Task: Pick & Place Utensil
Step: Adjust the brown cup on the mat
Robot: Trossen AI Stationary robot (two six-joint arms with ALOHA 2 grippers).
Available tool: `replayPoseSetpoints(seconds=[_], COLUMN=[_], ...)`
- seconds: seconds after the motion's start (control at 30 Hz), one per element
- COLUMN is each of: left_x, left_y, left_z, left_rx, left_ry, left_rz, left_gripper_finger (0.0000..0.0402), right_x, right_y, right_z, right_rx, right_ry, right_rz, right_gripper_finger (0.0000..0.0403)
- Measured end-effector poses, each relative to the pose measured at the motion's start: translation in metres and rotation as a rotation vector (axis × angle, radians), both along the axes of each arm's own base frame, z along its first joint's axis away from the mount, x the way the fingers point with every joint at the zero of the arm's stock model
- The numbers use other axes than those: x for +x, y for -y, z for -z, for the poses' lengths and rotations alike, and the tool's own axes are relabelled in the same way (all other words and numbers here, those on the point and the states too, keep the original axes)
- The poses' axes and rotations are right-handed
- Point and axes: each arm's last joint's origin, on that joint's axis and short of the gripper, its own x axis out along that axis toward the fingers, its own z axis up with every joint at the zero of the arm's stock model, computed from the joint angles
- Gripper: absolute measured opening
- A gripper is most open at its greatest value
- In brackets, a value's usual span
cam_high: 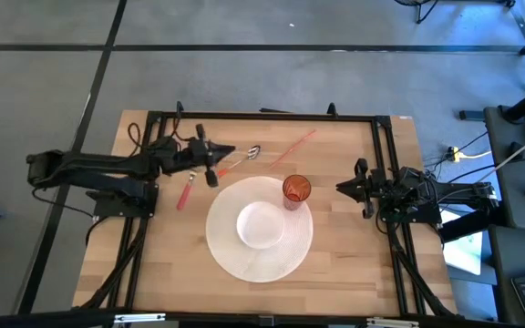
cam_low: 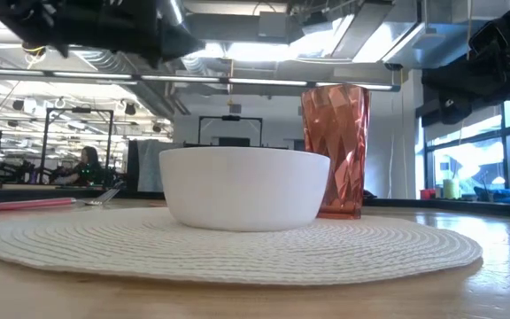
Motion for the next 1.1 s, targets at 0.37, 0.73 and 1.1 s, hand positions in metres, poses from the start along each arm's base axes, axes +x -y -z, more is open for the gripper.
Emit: replayPoseSetpoints(seconds=[0.37,0.73,1.1], left_x=[-0.038,-0.047,-0.075], left_y=[-0.001,-0.005,0.018], left_z=[0.02,0.022,0.036], left_rx=[0.049,0.019,0.095], left_ry=[-0.047,-0.083,0.157], left_rz=[-0.037,0.06,0.235], left_gripper_finger=[0.0001,0.0001,0.0001], right_x=[0.001,0.001,0.001], right_y=[0.0,0.0,0.0], right_z=[0.0,0.001,0.001], right_rx=[-0.117,0.035,0.031], right_ry=[-0.004,-0.018,-0.017], right_rz=[0.003,0.0,0.001], right_gripper_finger=[0.0052,0.0052,0.0052])
